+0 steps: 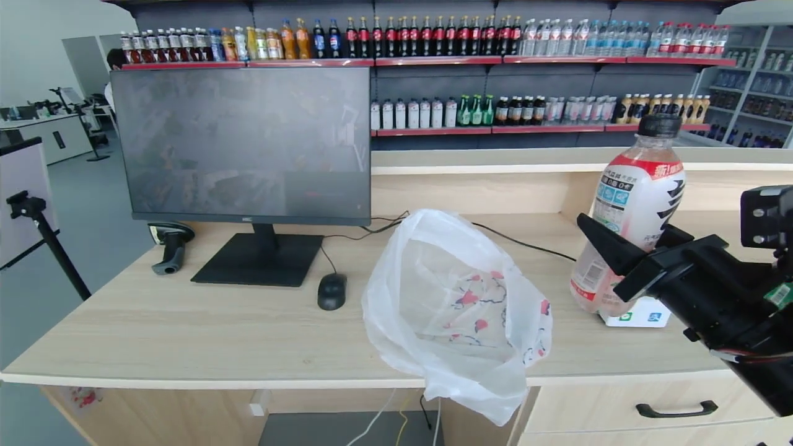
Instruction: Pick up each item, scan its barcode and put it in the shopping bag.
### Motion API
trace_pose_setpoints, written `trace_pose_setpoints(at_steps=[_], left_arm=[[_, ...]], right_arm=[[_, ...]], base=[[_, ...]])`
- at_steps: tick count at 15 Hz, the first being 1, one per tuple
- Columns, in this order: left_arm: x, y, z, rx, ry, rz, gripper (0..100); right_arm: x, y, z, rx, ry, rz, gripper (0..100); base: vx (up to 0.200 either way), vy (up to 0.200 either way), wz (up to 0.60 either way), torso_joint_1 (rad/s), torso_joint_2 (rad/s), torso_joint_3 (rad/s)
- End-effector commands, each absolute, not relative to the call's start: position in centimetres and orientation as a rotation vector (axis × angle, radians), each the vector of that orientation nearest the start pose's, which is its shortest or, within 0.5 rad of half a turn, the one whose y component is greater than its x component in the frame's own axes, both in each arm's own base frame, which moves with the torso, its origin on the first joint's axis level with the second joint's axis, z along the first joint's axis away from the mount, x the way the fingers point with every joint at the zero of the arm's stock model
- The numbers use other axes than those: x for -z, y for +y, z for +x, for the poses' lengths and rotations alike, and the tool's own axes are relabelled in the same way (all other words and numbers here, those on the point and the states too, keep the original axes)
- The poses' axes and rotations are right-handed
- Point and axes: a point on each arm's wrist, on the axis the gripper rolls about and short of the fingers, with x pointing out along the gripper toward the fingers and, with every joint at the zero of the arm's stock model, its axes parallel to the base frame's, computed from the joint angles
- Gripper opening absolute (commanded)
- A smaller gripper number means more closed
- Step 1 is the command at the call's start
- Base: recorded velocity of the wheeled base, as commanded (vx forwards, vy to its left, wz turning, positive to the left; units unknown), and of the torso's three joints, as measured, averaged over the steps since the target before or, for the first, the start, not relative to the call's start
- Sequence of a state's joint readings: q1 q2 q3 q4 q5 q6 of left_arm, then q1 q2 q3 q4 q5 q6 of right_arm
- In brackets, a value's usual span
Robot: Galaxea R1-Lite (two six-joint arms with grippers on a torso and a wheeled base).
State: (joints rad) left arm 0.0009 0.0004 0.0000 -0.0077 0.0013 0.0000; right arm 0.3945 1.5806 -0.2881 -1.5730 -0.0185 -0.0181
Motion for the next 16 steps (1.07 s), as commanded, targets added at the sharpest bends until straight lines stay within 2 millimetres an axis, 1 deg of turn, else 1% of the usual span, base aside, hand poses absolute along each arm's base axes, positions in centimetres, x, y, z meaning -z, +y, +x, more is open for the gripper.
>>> trace_pose_setpoints(at_steps=[1,2,3,6,7,10,11,14,16], left_arm=[[-7.6,0.0,-2.3,-0.002,-0.008,0.0,100],[-7.6,0.0,-2.3,-0.002,-0.008,0.0,100],[-7.6,0.0,-2.3,-0.002,-0.008,0.0,100],[-7.6,0.0,-2.3,-0.002,-0.008,-0.003,100],[-7.6,0.0,-2.3,-0.002,-0.008,-0.003,100],[-7.6,0.0,-2.3,-0.002,-0.008,-0.003,100],[-7.6,0.0,-2.3,-0.002,-0.008,-0.003,100],[-7.6,0.0,-2.3,-0.002,-0.008,-0.003,100],[-7.6,0.0,-2.3,-0.002,-0.008,-0.002,100]], right_arm=[[-17.9,8.6,20.7,-0.374,-0.269,0.038,0],[-17.9,8.6,20.8,-0.374,-0.268,0.037,0],[-17.8,8.6,20.8,-0.374,-0.266,0.037,0],[-17.5,9.0,21.7,-0.375,-0.254,0.036,0],[-17.5,9.4,22.7,-0.375,-0.255,0.038,0],[-16.8,10.2,24.4,-0.375,-0.237,0.034,0],[-16.5,10.6,25.5,-0.376,-0.234,0.035,0],[-15.3,11.4,27.1,-0.381,-0.202,0.044,0],[-14.9,12.0,28.2,-0.387,-0.2,0.046,0]], base=[[0.0,0.0,0.6,0.007,0.0,0.002],[0.0,0.0,0.6,0.012,0.0,-0.002],[0.0,0.0,0.0,0.0,0.0,0.0],[0.0,0.0,0.0,0.0,0.0,0.0],[0.0,0.0,0.0,0.0,0.0,0.0],[0.0,0.0,0.0,0.0,0.0,0.0],[0.0,0.0,0.0,0.0,0.0,0.0],[0.0,0.0,0.0,0.0,0.0,0.0],[0.0,0.0,0.0,0.0,0.0,0.0]])
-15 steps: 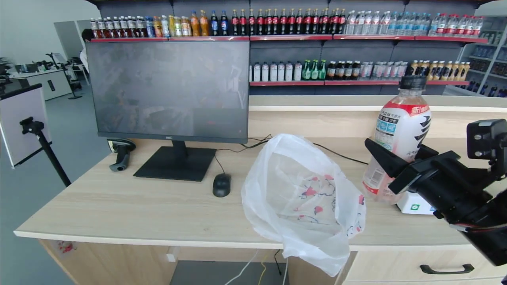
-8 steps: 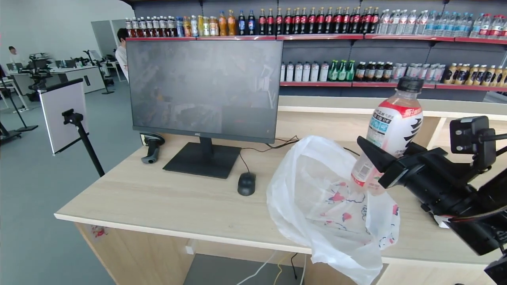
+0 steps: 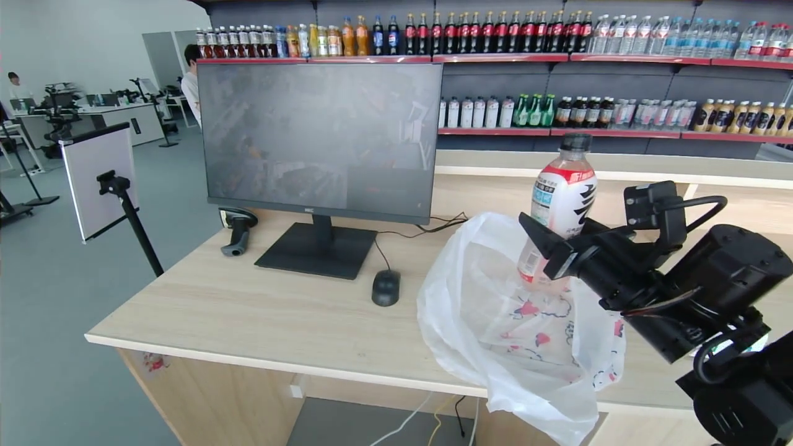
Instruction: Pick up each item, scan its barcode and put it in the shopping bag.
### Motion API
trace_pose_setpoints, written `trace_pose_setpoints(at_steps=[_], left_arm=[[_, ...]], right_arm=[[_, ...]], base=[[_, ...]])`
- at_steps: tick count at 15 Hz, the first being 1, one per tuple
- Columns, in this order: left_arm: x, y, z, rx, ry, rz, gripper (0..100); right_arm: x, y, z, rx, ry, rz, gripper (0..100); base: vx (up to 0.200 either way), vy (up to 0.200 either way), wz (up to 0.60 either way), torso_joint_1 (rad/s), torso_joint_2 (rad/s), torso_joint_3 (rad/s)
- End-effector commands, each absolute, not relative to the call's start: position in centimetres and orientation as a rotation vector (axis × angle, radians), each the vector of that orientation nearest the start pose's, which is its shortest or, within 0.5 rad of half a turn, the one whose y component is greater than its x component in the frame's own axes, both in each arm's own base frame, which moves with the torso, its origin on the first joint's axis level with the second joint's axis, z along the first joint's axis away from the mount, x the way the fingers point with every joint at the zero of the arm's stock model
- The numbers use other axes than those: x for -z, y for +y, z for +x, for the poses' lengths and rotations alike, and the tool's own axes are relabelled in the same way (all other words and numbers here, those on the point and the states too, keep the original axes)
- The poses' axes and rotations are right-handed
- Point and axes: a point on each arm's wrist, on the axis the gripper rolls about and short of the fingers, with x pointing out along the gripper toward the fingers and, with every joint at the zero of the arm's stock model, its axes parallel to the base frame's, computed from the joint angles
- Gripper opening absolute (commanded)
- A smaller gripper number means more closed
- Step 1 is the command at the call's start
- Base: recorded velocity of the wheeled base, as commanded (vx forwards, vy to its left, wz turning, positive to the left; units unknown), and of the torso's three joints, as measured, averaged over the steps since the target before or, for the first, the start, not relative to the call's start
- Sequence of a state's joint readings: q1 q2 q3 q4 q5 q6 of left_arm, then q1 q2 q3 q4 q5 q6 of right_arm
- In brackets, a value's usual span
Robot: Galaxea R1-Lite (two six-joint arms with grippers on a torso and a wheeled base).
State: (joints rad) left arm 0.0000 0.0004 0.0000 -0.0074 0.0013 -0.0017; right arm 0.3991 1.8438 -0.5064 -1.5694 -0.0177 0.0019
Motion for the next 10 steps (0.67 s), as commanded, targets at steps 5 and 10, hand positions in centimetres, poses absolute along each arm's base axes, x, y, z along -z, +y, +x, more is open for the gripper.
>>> trace_pose_setpoints(at_steps=[5,10], left_arm=[[-7.6,0.0,-2.3,-0.002,-0.008,-0.003,100],[-7.6,0.0,-2.3,-0.002,-0.008,-0.003,100]], right_arm=[[-13.0,13.9,30.0,-0.422,-0.163,0.05,0],[-11.4,15.5,32.1,-0.44,-0.15,0.067,0]], base=[[0.0,0.0,0.0,0.0,0.0,0.0],[0.0,0.0,0.0,0.0,0.0,0.0]])
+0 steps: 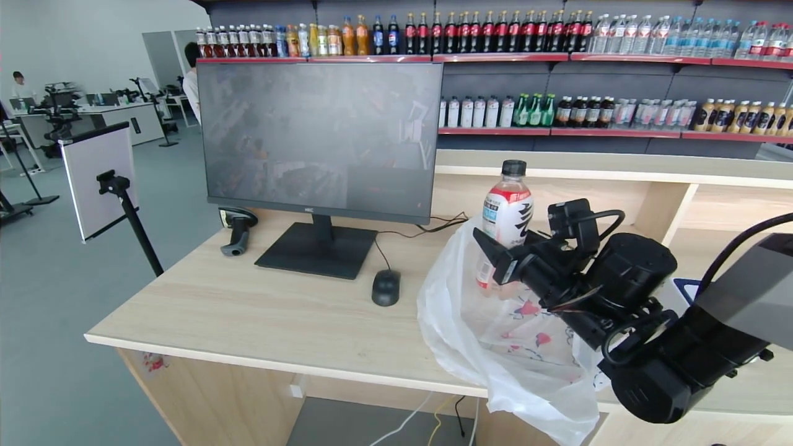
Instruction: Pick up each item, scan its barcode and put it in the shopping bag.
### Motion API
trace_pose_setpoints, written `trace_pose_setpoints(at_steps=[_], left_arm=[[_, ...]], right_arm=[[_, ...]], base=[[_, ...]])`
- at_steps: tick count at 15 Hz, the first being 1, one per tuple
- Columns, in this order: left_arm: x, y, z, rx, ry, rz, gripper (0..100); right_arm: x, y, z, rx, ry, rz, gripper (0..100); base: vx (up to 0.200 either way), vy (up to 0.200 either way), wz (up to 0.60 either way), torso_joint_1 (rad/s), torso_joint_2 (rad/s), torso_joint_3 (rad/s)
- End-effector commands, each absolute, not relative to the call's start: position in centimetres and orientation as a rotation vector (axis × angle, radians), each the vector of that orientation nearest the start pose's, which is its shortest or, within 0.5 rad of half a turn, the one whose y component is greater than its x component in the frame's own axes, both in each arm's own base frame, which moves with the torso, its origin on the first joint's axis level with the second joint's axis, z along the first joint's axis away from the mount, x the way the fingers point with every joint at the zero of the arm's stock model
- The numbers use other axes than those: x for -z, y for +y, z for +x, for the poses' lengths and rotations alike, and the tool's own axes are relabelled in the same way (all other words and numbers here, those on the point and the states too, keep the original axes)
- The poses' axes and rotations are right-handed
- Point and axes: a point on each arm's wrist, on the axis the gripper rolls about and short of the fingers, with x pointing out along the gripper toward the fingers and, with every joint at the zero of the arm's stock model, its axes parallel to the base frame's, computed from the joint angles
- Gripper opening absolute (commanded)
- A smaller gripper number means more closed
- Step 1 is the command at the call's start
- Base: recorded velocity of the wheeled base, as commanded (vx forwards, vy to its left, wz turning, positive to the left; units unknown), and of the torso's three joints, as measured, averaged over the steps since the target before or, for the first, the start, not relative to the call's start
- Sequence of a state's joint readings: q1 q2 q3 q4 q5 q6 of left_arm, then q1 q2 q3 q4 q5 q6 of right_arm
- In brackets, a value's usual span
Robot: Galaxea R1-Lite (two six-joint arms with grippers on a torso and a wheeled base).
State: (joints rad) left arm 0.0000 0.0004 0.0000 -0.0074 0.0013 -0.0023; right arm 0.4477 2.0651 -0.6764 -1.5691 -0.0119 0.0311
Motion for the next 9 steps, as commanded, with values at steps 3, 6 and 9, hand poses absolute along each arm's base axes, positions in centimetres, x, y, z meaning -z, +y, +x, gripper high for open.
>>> trace_pose_setpoints(at_steps=[3,6,9], left_arm=[[-7.6,0.0,-2.3,-0.002,-0.008,-0.002,100],[-7.6,0.0,-2.3,-0.002,-0.008,-0.003,100],[-7.6,0.0,-2.3,-0.002,-0.008,-0.002,100]], right_arm=[[-10.9,16.1,33.2,-0.452,-0.161,0.067,0],[-10.5,16.5,33.8,-0.455,-0.166,0.059,0],[-9.7,16.7,34.4,-0.455,-0.153,0.057,0]], base=[[0.0,0.0,0.0,0.0,0.0,0.0],[0.0,0.0,0.0,0.0,0.0,0.0],[0.0,0.0,0.0,0.0,0.0,0.0]])
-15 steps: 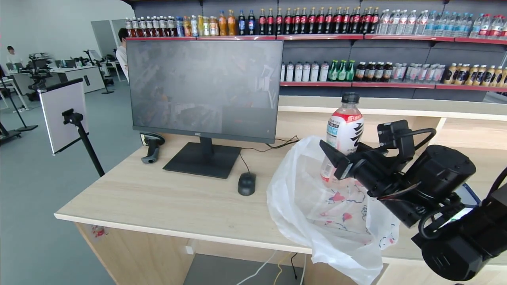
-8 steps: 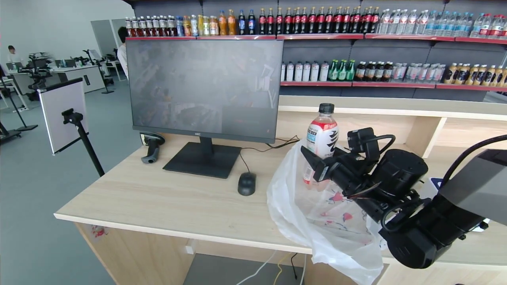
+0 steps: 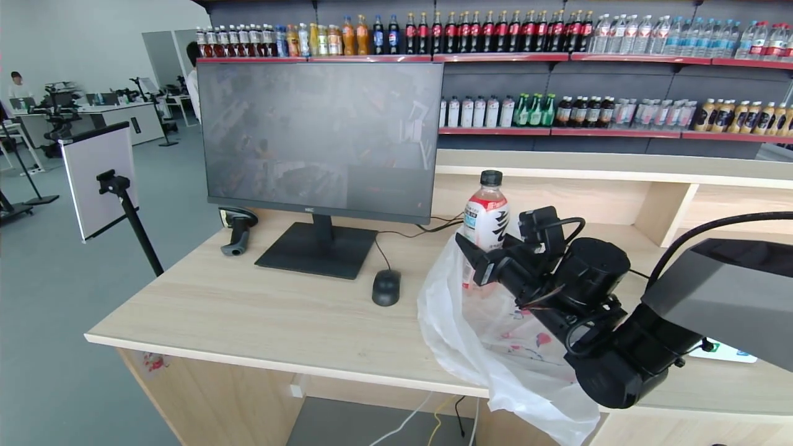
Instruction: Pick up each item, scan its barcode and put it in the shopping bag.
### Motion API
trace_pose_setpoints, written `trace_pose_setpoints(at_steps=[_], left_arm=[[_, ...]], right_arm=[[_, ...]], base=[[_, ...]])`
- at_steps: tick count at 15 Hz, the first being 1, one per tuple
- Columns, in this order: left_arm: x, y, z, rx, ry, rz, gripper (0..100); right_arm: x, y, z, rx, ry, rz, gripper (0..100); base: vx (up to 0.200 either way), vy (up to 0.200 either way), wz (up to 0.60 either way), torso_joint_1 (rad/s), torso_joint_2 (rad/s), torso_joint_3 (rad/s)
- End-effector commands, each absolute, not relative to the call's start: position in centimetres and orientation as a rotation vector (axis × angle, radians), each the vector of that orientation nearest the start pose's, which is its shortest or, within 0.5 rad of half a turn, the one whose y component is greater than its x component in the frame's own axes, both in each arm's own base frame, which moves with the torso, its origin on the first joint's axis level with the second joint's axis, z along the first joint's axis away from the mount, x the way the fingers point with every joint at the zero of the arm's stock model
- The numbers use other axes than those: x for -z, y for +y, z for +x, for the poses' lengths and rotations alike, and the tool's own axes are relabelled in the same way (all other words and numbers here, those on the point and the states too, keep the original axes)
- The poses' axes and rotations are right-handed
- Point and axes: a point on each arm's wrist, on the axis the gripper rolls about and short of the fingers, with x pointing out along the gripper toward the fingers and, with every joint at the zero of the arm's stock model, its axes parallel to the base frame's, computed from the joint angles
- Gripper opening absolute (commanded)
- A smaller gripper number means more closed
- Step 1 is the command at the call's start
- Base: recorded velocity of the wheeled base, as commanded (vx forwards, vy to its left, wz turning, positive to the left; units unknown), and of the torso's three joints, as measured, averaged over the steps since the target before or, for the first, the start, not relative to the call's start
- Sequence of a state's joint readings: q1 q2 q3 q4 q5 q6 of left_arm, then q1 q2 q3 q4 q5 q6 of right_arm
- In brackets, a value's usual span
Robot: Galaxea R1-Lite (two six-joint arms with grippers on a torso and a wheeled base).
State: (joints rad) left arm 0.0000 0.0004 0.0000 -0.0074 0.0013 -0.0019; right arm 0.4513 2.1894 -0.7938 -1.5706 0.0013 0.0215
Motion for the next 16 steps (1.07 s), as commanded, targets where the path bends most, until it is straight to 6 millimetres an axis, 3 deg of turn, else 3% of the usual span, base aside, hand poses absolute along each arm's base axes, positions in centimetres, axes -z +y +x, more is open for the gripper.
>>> trace_pose_setpoints(at_steps=[1,16], left_arm=[[-7.6,0.0,-2.3,-0.002,-0.008,-0.002,100],[-7.6,0.0,-2.3,-0.002,-0.008,-0.003,100]], right_arm=[[-9.5,16.8,34.5,-0.455,-0.15,0.057,0],[-8.7,16.5,33.4,-0.462,-0.1,0.041,0]], base=[[0.0,0.0,0.0,0.0,0.0,0.0],[0.0,0.0,0.0,0.0,0.0,0.0]])
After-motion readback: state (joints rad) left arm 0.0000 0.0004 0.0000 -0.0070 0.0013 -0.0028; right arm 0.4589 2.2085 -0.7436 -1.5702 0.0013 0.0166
